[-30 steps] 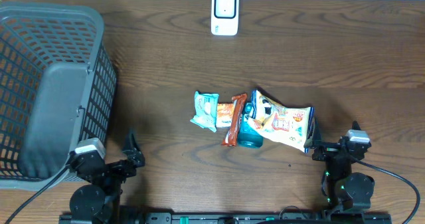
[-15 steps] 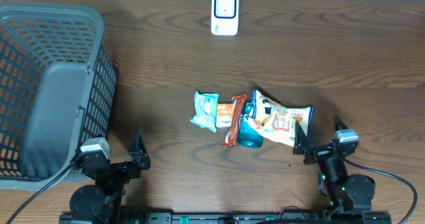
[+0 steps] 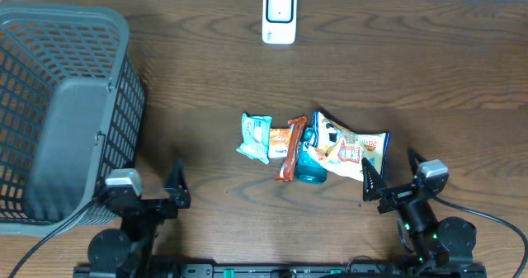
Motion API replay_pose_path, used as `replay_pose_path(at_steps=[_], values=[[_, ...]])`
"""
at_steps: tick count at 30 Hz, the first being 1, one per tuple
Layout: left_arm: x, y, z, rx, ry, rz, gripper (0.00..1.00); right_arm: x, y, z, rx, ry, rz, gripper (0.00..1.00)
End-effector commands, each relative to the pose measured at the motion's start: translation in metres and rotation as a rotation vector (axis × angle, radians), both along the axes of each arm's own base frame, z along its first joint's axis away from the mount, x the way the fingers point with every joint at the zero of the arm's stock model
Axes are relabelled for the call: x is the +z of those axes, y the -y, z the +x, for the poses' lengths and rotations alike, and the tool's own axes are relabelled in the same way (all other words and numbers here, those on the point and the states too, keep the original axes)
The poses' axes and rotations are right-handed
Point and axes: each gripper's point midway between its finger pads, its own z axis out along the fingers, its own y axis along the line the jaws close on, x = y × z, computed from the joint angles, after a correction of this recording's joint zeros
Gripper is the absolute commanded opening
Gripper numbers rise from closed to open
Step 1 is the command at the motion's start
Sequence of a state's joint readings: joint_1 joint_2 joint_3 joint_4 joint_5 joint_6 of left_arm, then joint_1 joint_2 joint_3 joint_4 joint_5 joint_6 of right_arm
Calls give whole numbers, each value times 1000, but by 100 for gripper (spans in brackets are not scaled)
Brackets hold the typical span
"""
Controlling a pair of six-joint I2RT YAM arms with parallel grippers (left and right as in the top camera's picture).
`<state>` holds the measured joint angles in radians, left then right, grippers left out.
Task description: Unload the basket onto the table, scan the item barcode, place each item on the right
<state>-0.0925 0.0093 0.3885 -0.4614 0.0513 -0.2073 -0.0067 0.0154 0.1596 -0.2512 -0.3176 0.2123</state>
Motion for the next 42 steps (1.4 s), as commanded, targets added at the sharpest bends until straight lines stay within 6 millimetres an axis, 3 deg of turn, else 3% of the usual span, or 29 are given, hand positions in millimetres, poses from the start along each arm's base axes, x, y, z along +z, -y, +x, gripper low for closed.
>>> replay_pose_path(at_steps=[1, 4, 13, 18, 23, 28, 31, 35, 38, 42], values=[[-31, 13, 8, -86, -39, 57, 98, 5, -1, -1, 8, 2, 16, 99], [-57, 15, 20, -87, -50, 57, 98, 3, -2, -2, 11, -9, 16, 99], [-88, 18, 30, -104, -57, 53, 98, -1, -4, -4, 26, -29, 18, 99], [-89, 18, 30, -104, -59, 53, 98, 5, -11, -8, 65, -80, 25, 99], [-89, 18, 30, -104, -61, 53, 98, 39, -21, -8, 126, -132, 36, 99], [-89, 18, 30, -104, -62, 53, 98, 56, -30, 0, 195, -307, 6, 99], [-89, 18, 30, -104, -62, 53, 98, 64, -48, -1, 318, -458, 32, 99], [-89, 18, 30, -104, -62, 53, 97, 86, -88, -7, 614, -580, 211, 99], [-89, 18, 30, -104, -62, 53, 98, 76, -92, 1, 646, -648, 256, 99], [-89, 18, 30, -104, -62, 53, 98, 58, -91, 26, 625, -681, 248, 99]])
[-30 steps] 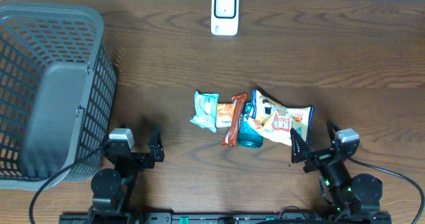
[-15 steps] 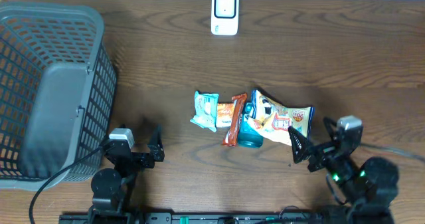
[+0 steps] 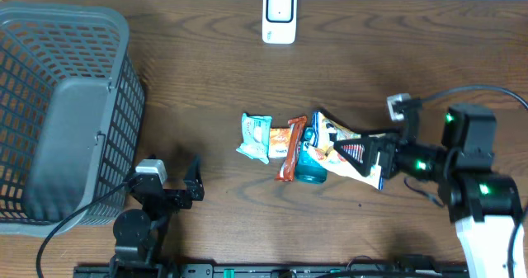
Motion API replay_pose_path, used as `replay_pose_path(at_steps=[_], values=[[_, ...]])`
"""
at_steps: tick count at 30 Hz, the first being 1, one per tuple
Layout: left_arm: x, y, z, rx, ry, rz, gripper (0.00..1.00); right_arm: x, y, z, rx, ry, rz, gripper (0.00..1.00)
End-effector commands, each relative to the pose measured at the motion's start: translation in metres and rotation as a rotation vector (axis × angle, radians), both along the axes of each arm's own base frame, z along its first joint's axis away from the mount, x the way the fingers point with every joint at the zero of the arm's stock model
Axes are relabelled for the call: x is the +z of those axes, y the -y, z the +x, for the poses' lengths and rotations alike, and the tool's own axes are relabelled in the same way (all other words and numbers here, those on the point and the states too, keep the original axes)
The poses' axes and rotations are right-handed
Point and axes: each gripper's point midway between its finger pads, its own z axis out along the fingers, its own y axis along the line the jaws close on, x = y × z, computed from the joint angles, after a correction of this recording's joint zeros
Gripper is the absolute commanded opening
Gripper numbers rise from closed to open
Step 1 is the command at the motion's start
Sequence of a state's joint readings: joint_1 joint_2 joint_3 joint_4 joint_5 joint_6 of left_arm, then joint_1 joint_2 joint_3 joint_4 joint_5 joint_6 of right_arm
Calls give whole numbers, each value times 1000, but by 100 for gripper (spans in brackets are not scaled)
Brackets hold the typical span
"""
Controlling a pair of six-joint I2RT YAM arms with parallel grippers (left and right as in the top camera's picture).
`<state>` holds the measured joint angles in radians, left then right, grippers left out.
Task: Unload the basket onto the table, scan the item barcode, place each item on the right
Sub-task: 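Reach the right gripper toward the snack bag on the bottle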
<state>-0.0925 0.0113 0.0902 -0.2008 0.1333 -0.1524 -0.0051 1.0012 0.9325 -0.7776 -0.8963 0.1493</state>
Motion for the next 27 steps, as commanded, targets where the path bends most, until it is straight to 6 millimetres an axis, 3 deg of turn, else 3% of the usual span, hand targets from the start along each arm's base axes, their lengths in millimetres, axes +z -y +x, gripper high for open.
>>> replay_pose_path(at_steps=[1, 5, 8, 10, 15, 18, 27], values=[[-13, 1, 0, -13, -28, 12, 98, -6, -9, 9, 49, -25, 19, 99], [-13, 1, 0, -13, -28, 12, 98, -60, 9, 18, -97, -157, -256, 99], [-13, 1, 0, -13, -28, 12, 98, -86, 26, 14, -164, -174, -494, 99], [-13, 1, 0, -13, -28, 12, 98, -92, 33, 14, -192, -151, -619, 99], [-13, 1, 0, -13, -28, 12, 98, -87, 35, 30, -269, -58, -712, 99], [-13, 1, 0, -13, -28, 12, 98, -90, 36, 31, -230, -37, -754, 88], [-13, 1, 0, -13, -28, 12, 98, -141, 29, 28, -74, -83, -860, 99]])
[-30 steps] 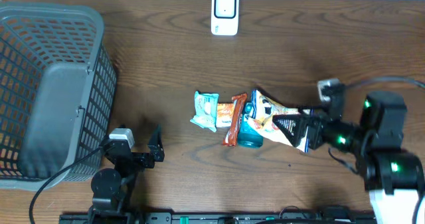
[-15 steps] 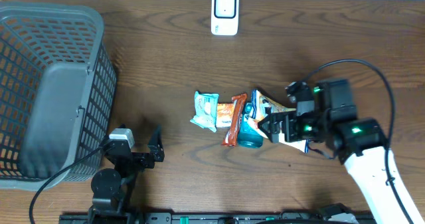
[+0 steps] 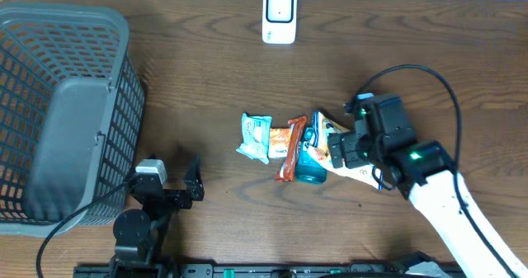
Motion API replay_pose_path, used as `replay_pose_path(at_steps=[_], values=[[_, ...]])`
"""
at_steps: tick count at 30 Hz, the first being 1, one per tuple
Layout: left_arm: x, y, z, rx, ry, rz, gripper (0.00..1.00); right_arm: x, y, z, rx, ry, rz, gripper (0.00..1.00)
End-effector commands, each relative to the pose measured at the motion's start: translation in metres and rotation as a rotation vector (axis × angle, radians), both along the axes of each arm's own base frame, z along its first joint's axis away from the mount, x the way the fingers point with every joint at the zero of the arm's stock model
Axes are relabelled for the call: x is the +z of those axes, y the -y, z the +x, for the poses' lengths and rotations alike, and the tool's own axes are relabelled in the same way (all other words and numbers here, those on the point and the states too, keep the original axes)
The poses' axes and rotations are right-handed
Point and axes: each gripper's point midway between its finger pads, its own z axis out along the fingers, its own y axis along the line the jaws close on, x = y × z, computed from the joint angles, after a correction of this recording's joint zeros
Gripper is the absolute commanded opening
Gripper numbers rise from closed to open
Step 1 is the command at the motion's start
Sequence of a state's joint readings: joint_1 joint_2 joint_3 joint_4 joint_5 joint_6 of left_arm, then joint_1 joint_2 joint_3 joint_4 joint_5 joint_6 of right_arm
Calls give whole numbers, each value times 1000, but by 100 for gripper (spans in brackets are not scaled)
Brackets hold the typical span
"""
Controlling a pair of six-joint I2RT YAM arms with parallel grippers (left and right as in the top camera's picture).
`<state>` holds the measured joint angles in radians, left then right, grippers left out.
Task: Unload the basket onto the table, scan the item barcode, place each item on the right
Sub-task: 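Reach the right gripper toward the snack bag on the bottle, then grasp the printed snack bag with the right gripper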
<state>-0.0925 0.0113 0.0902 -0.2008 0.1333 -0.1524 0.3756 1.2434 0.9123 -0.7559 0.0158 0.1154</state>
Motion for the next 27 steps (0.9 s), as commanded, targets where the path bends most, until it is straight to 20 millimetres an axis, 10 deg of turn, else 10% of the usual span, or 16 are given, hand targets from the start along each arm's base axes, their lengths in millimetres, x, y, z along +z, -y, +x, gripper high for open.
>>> replay_pose_path(at_steps=[1, 21, 24, 27], values=[[-13, 1, 0, -13, -28, 12, 98, -27, 2, -8, 55, -65, -76, 95], [-13, 1, 0, -13, -28, 12, 98, -126, 33, -18, 196, -142, -703, 94], [-13, 1, 0, -13, -28, 12, 98, -137, 33, -19, 221, -165, -723, 70], [-13, 1, 0, -13, -28, 12, 98, -141, 34, -20, 225, -175, -729, 17]])
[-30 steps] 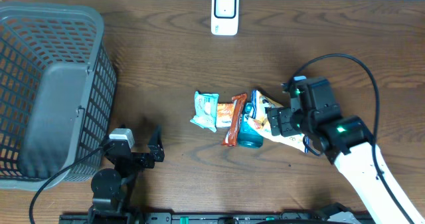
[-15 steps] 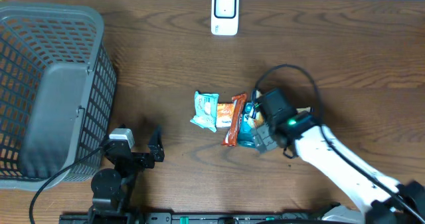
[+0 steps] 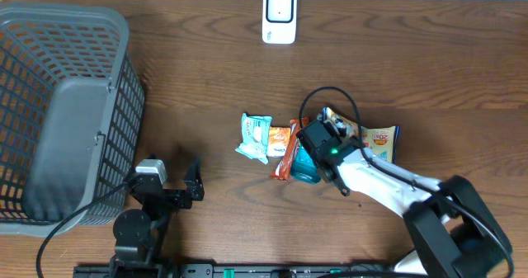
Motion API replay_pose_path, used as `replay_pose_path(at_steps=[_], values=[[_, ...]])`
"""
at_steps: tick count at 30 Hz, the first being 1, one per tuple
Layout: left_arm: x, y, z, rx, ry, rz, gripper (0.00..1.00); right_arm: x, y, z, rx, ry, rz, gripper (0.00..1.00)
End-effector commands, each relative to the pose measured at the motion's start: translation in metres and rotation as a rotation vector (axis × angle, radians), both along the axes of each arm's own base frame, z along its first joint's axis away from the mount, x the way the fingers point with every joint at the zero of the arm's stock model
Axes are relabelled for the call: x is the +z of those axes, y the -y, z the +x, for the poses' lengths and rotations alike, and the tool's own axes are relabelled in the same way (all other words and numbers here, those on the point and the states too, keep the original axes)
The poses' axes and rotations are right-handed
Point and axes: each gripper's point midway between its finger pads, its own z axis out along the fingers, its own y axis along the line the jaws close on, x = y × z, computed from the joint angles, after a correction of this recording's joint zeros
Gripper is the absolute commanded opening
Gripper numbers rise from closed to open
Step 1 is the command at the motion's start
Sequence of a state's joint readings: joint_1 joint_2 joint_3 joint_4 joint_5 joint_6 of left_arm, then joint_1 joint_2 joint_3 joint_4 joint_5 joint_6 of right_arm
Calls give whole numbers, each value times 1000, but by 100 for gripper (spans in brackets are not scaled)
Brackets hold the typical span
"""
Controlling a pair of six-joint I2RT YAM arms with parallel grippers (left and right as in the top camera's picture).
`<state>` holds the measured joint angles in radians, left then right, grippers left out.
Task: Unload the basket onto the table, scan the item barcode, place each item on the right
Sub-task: 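Grasp the printed snack bag with the right gripper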
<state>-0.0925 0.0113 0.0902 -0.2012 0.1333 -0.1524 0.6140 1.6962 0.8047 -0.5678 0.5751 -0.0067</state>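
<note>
A pile of snack packets lies mid-table: a light blue packet [image 3: 255, 137], an orange bar [image 3: 285, 144], a teal item [image 3: 306, 169] and a blue-and-yellow chips bag [image 3: 378, 139]. The white barcode scanner [image 3: 280, 16] stands at the table's far edge. My right gripper [image 3: 308, 143] is down on the pile between the orange bar and the chips bag. Its wrist covers its fingers, so their state is hidden. My left gripper [image 3: 195, 181] rests open near the front edge, far left of the pile, holding nothing.
A large dark mesh basket [image 3: 66, 105] fills the left side of the table. The right arm [image 3: 388, 179] runs diagonally from the front right corner to the pile, with its cable looping above the chips bag. Bare wood lies between pile and scanner.
My right gripper has moved left, from over the chips bag to the middle of the pile beside the orange bar. The chips bag's yellow end now shows further right. The left arm is unchanged.
Both arms rested at the front edge with the pile untouched. Then the right arm was raised to the right of the chips bag and the left arm had shifted slightly. Later the right gripper was over the bag; now it is down in the pile's middle.
</note>
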Motion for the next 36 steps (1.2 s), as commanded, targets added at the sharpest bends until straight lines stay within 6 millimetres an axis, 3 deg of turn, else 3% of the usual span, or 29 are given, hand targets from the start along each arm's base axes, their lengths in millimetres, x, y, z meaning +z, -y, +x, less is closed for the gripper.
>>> replay_pose_path(at_steps=[1, 2, 8, 13, 16, 20, 26, 32, 36], values=[[-13, 1, 0, -13, -28, 12, 98, -24, 9, -20, 14, -100, -42, 5], [-13, 1, 0, -13, -28, 12, 98, -22, 8, -19, 2, -90, -33, 1], [-13, 1, 0, -13, -28, 12, 98, 0, -11, -8, -78, -30, 97, 1], [-13, 1, 0, -13, -28, 12, 98, 63, -58, 2, -25, -50, 350, 1], [-13, 1, 0, -13, -28, 12, 98, 99, -102, -16, 223, -194, 566, 1], [-13, 1, 0, -13, -28, 12, 98, 145, -137, -55, 461, -353, 892, 2], [-13, 1, 0, -13, -28, 12, 98, 191, -161, -92, 527, -529, 1282, 2], [-13, 1, 0, -13, -28, 12, 98, 268, -181, -120, 677, -670, 1745, 1], [-13, 1, 0, -13, -28, 12, 98, 278, -183, -117, 872, -565, 1773, 1]])
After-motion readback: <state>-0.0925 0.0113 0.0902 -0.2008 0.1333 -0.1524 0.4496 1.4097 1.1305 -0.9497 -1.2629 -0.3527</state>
